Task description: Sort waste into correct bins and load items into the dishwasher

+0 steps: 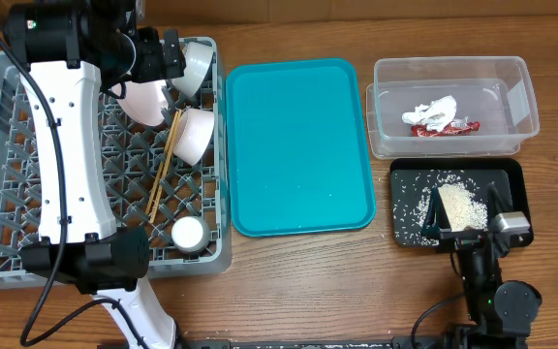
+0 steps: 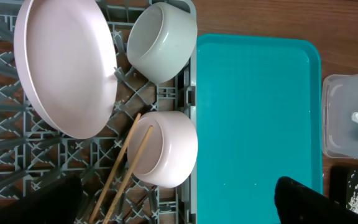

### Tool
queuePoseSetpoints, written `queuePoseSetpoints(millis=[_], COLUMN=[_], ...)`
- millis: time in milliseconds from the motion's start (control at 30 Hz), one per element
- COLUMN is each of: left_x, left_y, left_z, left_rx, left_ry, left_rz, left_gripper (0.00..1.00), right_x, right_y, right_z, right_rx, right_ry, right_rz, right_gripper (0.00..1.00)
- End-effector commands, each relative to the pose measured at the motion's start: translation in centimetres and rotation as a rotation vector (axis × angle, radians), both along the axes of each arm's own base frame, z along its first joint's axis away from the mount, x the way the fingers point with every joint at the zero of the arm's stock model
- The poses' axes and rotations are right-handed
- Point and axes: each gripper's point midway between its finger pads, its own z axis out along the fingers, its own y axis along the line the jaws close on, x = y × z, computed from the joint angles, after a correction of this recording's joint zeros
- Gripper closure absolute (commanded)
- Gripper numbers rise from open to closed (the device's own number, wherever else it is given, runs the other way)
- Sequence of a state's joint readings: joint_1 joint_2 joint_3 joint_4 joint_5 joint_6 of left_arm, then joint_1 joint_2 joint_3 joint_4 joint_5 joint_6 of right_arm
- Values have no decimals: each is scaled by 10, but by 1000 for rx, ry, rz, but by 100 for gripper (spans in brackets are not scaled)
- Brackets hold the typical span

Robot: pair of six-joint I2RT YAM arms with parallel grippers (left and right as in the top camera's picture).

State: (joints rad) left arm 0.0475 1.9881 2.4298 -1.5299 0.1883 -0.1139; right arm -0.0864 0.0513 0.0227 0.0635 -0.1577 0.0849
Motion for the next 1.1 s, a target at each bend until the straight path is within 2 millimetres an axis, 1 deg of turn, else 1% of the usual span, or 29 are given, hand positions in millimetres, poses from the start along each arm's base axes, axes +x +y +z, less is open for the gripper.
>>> queuePoseSetpoints(millis=[0,67,133,167,1067], left_x=[-1,-1,-1,-1,-1], left_y=[-3,-3,-3,-3,-3], left_z=[5,5,5,5,5], left_rx=[-16,-16,-16,-16,-16], left_ry=[-12,-12,-12,-12,-13], left_rz=[4,4,4,4,4], left_gripper=[0,0,0,0,0], right_x=[-1,-1,-1,-1,-1], right_y=[-1,-7,-10,-9,-9], right_z=[-6,-13,-29,-30,-30], right_rx=[-6,-2,4,5,5], right_ry=[7,33,100,104,104], right_rz=[-8,-40,-56,-54,-55], right_gripper=[0,0,0,0,0])
